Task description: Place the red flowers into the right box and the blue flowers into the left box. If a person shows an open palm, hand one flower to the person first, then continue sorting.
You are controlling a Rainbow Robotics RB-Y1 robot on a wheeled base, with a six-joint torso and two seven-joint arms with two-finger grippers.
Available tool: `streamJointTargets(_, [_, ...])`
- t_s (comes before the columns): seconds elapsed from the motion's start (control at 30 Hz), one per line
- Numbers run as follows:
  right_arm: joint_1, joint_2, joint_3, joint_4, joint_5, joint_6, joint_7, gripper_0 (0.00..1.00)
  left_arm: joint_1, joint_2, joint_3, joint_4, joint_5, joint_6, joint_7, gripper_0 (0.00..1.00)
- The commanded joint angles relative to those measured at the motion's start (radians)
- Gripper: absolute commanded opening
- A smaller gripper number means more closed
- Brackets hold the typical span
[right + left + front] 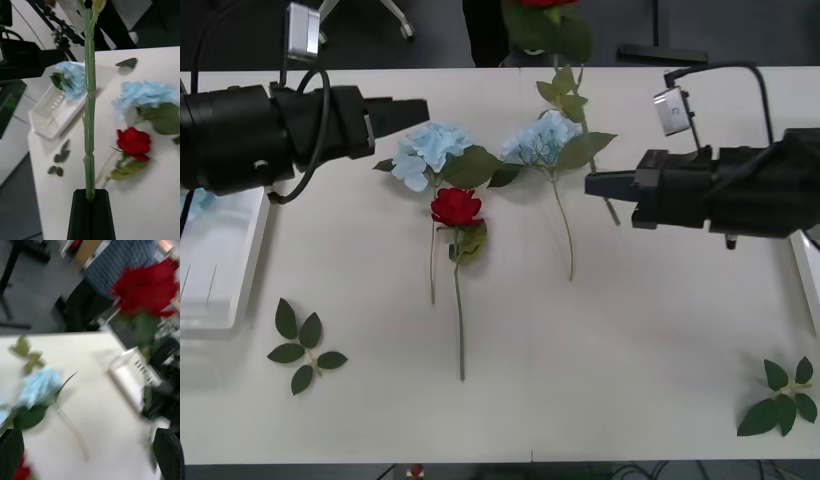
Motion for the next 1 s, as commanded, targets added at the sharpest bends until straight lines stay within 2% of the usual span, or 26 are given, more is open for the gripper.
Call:
streamJointTargets(0.03, [-0.020, -0.132, -0.068, 0.004, 0.032, 0.000, -0.038, 0.00, 0.005, 0.069, -0.012, 0.046, -0.142, 0.060, 0.032, 1.00])
streamJointTargets(0.1, [-0.018, -0.212, -0.085, 0.032, 0.064, 0.000, -0.044, 0.00, 0.016, 0.081, -0.012, 0.080, -0.258, 0.086, 0.049, 1.00])
streamJointTargets(0.33, [-0.015, -0.390, -0.132, 0.176, 0.137, 0.040, -0.049, 0.00, 0.019, 0.084, -0.050, 0.124, -0.671, 0.106, 0.186, 1.00])
streamJointTargets(0.6, [-0.014, -0.421, -0.246, 0.417, 0.325, 0.212, -0.044, 0.00, -0.022, 0.027, -0.156, 0.126, -0.950, 0.098, 0.385, 1.00])
streamJointTargets(0.83, [-0.014, -0.459, -0.263, 0.535, 0.379, 0.230, -0.038, 0.00, -0.059, -0.077, -0.231, 0.143, -1.076, 0.053, 0.410, 1.00])
streamJointTargets(1.0, [0.023, -0.490, -0.263, 0.581, 0.383, 0.223, -0.030, 0.00, -0.061, -0.091, -0.305, 0.155, -1.108, -0.022, 0.417, 1.00])
